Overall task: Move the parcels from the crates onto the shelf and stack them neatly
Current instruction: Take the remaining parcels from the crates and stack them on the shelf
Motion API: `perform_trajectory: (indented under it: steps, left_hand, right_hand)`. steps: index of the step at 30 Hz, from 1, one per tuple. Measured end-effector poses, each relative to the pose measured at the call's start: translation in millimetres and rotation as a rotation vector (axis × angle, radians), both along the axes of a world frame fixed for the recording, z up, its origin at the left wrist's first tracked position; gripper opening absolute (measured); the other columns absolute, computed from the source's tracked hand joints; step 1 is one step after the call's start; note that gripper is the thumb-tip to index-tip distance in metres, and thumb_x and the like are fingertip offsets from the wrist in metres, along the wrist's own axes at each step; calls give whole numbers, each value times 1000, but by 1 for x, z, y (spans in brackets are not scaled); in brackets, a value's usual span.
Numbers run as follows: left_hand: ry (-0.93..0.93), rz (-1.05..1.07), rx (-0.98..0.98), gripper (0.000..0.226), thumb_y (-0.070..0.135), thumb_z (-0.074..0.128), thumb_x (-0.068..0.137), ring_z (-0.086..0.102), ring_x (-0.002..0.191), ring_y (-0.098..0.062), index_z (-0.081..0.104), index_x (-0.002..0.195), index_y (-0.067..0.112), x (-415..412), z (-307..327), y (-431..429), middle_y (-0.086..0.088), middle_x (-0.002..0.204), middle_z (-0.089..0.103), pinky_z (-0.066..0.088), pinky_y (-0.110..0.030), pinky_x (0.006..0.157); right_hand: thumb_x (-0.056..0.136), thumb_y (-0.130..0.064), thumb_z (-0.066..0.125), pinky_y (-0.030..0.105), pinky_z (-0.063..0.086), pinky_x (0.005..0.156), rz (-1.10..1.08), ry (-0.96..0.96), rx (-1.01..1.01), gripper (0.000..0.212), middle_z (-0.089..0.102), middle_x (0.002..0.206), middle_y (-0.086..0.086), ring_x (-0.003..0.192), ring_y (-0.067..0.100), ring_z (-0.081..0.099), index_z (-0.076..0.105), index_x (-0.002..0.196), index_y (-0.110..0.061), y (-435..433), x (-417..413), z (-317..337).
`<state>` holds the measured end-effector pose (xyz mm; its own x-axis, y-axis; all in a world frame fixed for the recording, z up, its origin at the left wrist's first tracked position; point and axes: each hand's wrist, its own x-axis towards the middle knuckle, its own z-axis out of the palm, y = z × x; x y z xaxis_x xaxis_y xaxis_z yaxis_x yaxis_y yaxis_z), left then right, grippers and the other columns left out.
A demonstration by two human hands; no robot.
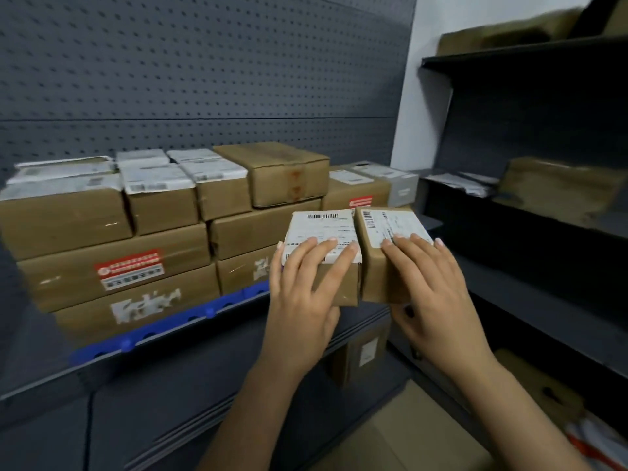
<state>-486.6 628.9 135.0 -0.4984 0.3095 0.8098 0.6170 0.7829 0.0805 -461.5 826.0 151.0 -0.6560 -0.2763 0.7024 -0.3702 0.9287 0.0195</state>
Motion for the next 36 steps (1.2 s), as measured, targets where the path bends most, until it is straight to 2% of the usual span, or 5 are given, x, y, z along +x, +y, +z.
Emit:
perform_trajectory:
  steps: [4, 19, 26, 33, 36]
  left_hand:
    - [47, -34, 14, 91, 5, 76, 64, 34, 135, -24, 37, 144, 25, -41, 7, 34, -2, 139, 41, 13, -53, 117]
    - [131, -40, -30, 95, 8, 80, 60, 36, 133, -23, 38, 143, 26, -206, 32, 122, 1, 138, 41, 18, -54, 115]
    - [156, 112, -42, 91, 9, 80, 62, 37, 133, -25, 40, 142, 24, -261, 45, 151, -2, 139, 43, 18, -56, 114]
    - [77, 375, 31, 96, 6, 81, 57, 35, 133, -24, 41, 142, 23, -298, 47, 173, -1, 138, 41, 18, -57, 114]
    - [28, 465, 32, 97, 5, 80, 58, 34, 135, -24, 39, 144, 24, -308, 46, 178, -1, 139, 42, 15, -56, 115]
  right_hand:
    - [70, -4, 73, 45, 16, 119, -53, 36, -4, 79, 45, 144, 11, 137, 30, 36, 43, 143, -9, 29, -36, 5]
    - [67, -4, 79, 46, 20, 117, -66, 124, -94, 83, 43, 145, 8, 138, 27, 35, 43, 142, -9, 120, -193, 17]
    - [67, -7, 79, 46, 22, 115, 112, 130, -143, 83, 45, 143, 9, 135, 29, 37, 43, 141, -10, 149, -280, 30]
    - [63, -2, 78, 38, 17, 116, 372, 66, -124, 85, 45, 142, 5, 133, 27, 38, 43, 139, -15, 161, -369, 40]
    - [62, -1, 78, 40, 17, 115, 467, 39, -91, 90, 41, 143, 2, 135, 24, 35, 39, 141, -19, 162, -395, 43]
